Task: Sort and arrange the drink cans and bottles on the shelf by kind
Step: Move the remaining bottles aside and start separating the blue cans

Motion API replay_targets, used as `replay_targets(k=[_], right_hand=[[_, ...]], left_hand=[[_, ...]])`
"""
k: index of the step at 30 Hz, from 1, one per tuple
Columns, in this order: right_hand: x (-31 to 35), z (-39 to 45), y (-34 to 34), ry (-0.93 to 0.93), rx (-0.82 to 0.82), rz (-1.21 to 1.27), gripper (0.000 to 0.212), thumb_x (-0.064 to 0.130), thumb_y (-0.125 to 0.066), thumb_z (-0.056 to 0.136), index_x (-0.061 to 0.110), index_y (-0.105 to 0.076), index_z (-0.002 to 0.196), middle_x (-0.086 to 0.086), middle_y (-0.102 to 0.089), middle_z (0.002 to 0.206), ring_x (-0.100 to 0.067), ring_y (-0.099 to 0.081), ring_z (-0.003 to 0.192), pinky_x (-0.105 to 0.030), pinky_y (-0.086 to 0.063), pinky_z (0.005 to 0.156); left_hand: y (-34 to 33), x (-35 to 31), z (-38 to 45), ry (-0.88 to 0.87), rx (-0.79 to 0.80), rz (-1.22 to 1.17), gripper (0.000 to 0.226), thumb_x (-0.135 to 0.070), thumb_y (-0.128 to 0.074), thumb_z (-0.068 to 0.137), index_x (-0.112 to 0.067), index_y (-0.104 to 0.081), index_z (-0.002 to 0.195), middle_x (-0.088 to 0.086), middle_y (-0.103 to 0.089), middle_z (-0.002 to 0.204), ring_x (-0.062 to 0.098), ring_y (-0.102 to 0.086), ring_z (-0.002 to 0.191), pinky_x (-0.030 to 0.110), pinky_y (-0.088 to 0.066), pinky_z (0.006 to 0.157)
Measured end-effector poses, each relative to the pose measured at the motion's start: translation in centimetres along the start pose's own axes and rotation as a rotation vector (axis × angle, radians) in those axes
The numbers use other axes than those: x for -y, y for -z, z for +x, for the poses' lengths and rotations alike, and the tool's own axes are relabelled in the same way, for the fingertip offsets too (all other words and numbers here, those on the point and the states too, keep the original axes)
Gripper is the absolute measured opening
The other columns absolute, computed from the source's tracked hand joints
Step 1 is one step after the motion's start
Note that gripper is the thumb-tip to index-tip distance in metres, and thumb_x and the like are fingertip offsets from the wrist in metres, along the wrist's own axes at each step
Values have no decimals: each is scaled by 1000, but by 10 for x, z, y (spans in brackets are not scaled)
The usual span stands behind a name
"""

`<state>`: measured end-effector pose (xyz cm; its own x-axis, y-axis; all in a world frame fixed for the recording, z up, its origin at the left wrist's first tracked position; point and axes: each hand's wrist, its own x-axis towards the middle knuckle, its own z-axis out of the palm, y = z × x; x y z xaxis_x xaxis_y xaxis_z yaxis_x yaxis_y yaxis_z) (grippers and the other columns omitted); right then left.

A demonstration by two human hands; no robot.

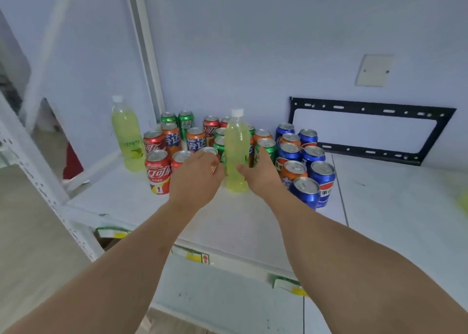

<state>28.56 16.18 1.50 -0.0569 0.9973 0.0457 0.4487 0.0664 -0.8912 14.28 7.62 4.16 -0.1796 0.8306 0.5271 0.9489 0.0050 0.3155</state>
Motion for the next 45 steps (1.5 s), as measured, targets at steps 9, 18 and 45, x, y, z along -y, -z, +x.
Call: replay_targets(k=[9, 18, 45], right_hand=[[-7, 34, -36, -63, 28, 168, 78, 19, -84, 67, 25, -46, 135, 4, -65, 114, -17, -62, 103, -36, -53, 90], [16, -22, -65, -237, -174, 433, 63, 10, -72, 78, 21, -39, 130, -1, -63, 109, -16, -61, 96, -27, -47, 70], [67, -209, -123, -351, -290, 844, 54, 45, -74, 76, 7, -59, 113, -13, -63, 93, -28, -63, 83, -43, -55, 80]], left_hand=[[-37, 38, 54, -19, -15, -239, 19, -31, -57, 95, -18, -70, 99, -4, -67, 104, 19, -63, 92, 33, -49, 73], [-16, 115, 71, -254, -194, -525, 21, -18, -66, 89, -6, -69, 106, 11, -61, 123, 22, -49, 117, 36, -40, 99], [-35, 276, 142, 481, 158, -807, 99, -41, -83, 70, -12, -30, 149, 14, -39, 147, 33, -49, 129, 44, -42, 107]])
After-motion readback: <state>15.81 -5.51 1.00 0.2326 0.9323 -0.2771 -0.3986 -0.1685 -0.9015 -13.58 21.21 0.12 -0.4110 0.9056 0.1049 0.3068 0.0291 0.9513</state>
